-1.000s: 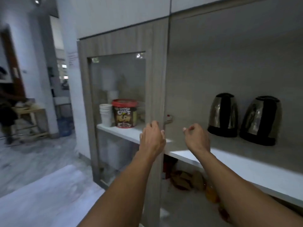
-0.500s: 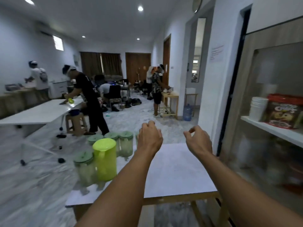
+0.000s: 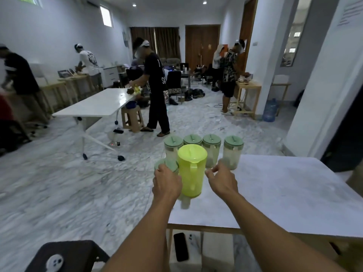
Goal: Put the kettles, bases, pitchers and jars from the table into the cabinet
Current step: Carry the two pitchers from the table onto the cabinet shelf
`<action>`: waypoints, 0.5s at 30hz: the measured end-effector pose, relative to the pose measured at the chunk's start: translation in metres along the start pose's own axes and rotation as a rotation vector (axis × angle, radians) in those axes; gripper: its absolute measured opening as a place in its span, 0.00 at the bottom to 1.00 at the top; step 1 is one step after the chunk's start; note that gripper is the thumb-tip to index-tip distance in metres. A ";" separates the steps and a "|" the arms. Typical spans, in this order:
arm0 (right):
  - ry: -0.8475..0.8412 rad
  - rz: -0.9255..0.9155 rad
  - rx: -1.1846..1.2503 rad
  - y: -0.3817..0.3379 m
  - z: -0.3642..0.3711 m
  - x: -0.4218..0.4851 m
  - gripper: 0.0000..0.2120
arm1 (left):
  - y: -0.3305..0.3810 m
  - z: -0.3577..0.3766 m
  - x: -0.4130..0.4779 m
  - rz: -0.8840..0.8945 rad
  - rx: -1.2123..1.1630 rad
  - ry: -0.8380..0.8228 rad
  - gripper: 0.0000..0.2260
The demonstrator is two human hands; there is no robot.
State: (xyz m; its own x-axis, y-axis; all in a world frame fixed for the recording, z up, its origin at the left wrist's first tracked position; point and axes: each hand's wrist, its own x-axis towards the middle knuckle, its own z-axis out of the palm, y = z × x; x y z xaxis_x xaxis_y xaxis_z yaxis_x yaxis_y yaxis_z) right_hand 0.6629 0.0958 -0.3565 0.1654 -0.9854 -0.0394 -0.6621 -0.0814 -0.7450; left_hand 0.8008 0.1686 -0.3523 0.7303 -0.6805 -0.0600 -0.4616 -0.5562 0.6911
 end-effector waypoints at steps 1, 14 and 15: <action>-0.029 0.028 0.018 -0.001 0.013 0.010 0.17 | -0.008 0.005 0.008 -0.089 -0.038 -0.026 0.29; -0.107 0.330 0.167 -0.010 0.115 0.114 0.32 | -0.049 0.078 0.101 -0.339 -0.261 -0.224 0.22; -0.108 0.324 0.164 -0.010 0.116 0.114 0.31 | -0.046 0.080 0.100 -0.342 -0.272 -0.217 0.20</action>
State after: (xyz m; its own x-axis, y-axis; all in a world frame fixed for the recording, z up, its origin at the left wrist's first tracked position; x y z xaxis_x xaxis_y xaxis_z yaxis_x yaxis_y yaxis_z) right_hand 0.7732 0.0011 -0.4308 0.0484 -0.9342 -0.3534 -0.5685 0.2651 -0.7788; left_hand 0.8549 0.0879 -0.4478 0.6821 -0.5802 -0.4450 -0.0440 -0.6401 0.7671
